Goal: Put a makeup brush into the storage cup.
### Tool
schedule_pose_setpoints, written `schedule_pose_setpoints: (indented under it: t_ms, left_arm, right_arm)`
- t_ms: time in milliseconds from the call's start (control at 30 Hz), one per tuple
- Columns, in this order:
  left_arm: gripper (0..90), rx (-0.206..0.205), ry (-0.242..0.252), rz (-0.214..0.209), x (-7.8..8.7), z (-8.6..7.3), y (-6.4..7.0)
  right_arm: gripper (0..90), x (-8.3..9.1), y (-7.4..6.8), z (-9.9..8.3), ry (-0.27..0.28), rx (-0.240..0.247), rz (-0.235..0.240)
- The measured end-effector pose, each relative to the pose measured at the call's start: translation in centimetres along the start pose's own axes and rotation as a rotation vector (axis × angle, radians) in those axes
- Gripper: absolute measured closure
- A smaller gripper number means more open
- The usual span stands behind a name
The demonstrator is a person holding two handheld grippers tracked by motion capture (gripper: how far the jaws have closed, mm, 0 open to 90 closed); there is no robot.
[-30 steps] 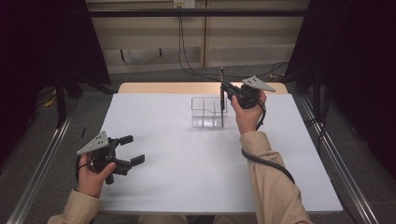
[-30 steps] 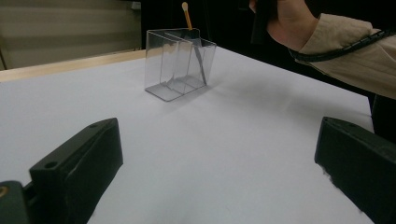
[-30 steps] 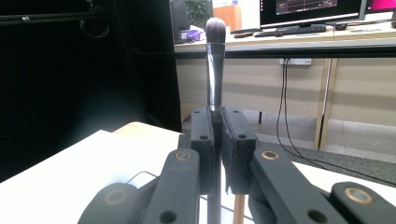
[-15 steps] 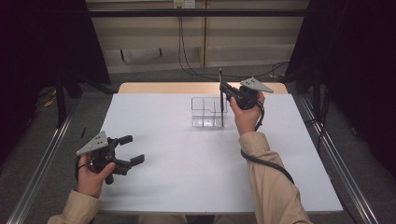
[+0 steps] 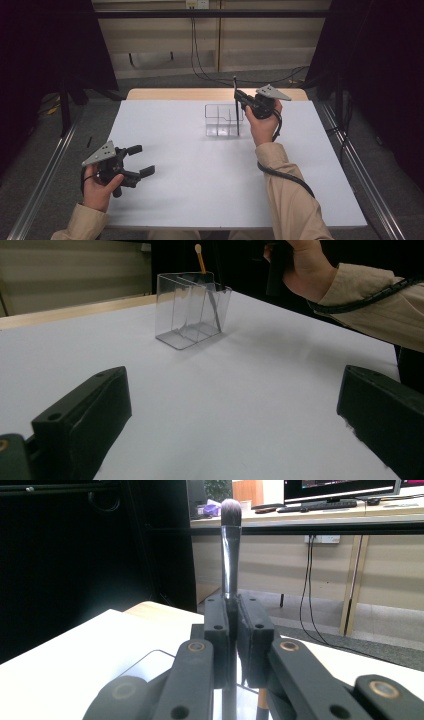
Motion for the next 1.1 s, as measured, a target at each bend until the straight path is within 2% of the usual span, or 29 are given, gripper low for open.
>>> schedule_pose_setpoints:
  t_ms: [367,800,833,1000,1100]
  left_arm:
    - [0.9,-0.003,-0.001,0.000,0.0,0.0,0.0]
    - [0.9,-0.008,-0.003,0.000,-0.1,0.1,0.1]
    - [0.9,-0.007,-0.002,0.000,-0.1,0.1,0.1]
    - [0.9,-0.008,0.001,0.000,0.0,0.2,0.1]
    - [0.9,-0.010,0.000,0.001,0.0,0.2,0.1]
  right_arm:
    - [84.2,0.0,-0.2,-0.6,-0.011,0.001,0.006]
    - [84.3,0.9,-0.4,-1.6,-0.027,0.005,0.017]
    - [90.0,1.0,-0.5,-1.7,-0.030,0.007,0.020]
    - [90.0,1.2,-0.6,-2.0,-0.037,0.008,0.018]
    - [82.7,1.3,-0.7,-1.9,-0.020,-0.001,0.027]
Point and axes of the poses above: each handheld gripper's, and its own axes: x roughly backward along the jaws, z roughly out of its top, y roughly to its right, the point moved 5 cm from there along -x, roughly forward along the jaws, and after that the axes turned 4 degrees about -x, right-handed, at the moved point
